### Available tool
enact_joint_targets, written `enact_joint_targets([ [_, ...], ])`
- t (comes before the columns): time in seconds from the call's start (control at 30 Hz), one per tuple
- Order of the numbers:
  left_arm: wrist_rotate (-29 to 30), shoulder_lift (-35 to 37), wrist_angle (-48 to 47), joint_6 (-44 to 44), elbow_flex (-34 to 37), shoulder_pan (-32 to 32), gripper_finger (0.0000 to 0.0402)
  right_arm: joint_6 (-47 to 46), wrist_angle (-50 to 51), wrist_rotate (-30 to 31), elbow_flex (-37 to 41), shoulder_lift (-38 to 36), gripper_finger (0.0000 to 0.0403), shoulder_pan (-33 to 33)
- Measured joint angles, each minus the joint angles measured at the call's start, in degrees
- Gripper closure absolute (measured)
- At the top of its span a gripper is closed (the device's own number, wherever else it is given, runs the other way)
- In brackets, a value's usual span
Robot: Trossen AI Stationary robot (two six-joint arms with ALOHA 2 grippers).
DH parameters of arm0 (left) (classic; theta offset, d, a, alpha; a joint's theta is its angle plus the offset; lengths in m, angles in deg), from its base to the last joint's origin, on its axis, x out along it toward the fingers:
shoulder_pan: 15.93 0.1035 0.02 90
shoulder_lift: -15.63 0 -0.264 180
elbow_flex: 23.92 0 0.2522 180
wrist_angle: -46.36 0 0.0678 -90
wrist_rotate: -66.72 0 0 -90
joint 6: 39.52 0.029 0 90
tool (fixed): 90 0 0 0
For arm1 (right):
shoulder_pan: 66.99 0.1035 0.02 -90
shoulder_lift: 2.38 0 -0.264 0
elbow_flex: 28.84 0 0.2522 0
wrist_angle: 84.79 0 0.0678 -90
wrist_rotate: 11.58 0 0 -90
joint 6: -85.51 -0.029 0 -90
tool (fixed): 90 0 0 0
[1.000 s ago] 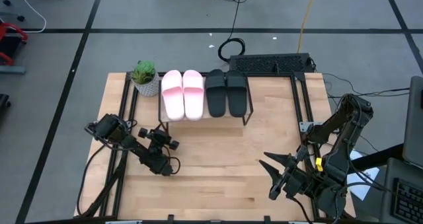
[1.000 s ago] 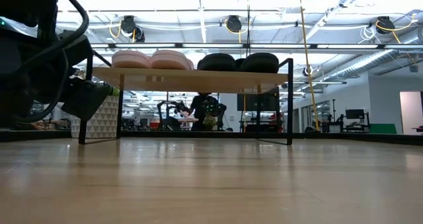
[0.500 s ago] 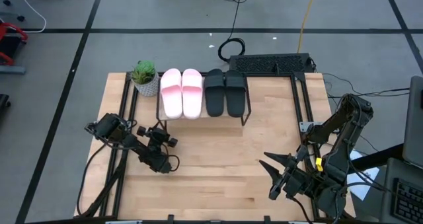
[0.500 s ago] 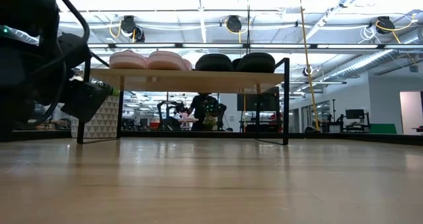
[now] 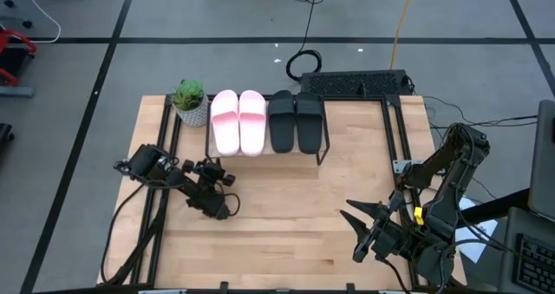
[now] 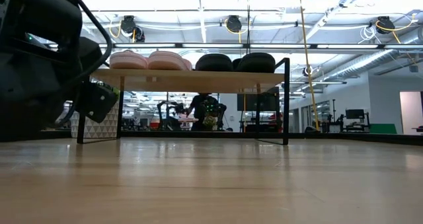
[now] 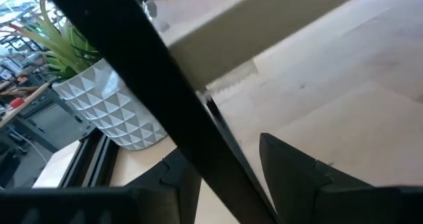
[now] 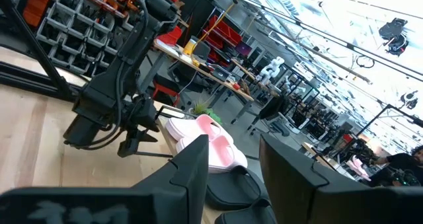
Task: Pick and place slides into the shelf
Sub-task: Adjust the shelf
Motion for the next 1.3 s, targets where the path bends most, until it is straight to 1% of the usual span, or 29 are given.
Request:
enact_joint_targets([
  [0.5, 2.0, 0.0, -0.1, 3.1, 0.0, 4.2, 0.0247, 0.1, 0.0, 0.0, 0.0, 0.0, 0.0280, 0.0],
  [0.67, 2.0, 0.0, -0.1, 5.5, 0.0, 5.9, 0.0247, 0.1, 0.0, 0.0, 0.0, 0.0, 0.0280, 0.0],
  [1.3, 3.2, 0.0, -0.2, 6.0, 1.1, 9.6, 0.0247, 0.1, 0.0, 0.0, 0.0, 0.0, 0.0280, 0.0],
])
